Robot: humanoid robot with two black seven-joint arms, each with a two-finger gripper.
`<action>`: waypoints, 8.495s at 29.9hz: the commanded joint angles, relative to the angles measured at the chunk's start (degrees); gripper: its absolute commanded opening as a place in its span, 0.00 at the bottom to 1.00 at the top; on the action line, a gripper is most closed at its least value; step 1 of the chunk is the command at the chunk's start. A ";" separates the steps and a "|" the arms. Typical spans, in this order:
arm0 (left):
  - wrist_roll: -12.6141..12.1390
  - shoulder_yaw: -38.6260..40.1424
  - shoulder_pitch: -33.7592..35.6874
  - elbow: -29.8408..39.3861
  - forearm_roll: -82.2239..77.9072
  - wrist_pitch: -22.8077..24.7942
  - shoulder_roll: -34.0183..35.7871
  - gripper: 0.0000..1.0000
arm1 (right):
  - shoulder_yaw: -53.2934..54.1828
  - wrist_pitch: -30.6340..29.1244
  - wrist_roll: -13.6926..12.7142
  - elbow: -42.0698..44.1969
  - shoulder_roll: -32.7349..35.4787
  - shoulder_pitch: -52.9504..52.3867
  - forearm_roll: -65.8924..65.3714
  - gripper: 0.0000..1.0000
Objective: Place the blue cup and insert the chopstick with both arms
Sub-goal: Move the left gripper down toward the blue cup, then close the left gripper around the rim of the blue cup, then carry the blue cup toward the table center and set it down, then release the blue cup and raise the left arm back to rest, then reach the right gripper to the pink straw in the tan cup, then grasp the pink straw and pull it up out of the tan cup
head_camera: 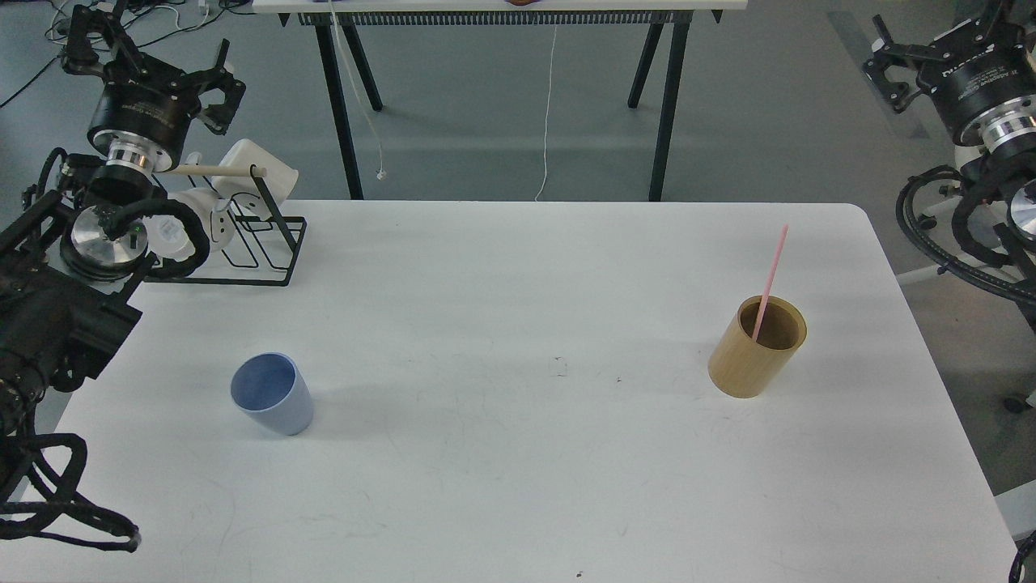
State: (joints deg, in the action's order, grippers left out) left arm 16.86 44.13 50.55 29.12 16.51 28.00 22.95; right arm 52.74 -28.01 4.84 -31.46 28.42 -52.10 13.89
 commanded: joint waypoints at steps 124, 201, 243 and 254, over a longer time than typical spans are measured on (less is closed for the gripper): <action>3.53 -29.10 4.47 41.90 -138.94 0.00 -3.44 0.04 | 5.18 5.86 0.25 -11.17 10.95 -2.22 -0.18 0.99; 3.01 3.33 0.34 6.22 -14.58 0.00 -6.61 0.99 | -16.86 22.80 2.45 -47.56 25.72 14.22 -90.49 0.98; 3.27 3.25 -0.54 1.29 -12.12 0.00 -6.52 0.99 | -29.28 28.80 2.36 -47.37 25.35 12.73 -107.23 0.01; 3.36 3.07 -0.01 1.37 -12.12 0.00 -5.46 0.99 | -21.19 28.62 2.54 -54.93 28.10 2.01 -105.74 0.00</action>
State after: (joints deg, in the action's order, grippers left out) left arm 20.47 47.43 50.41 30.41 4.39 28.00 17.01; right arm 30.62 0.72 7.52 -85.02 58.04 -46.35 -92.08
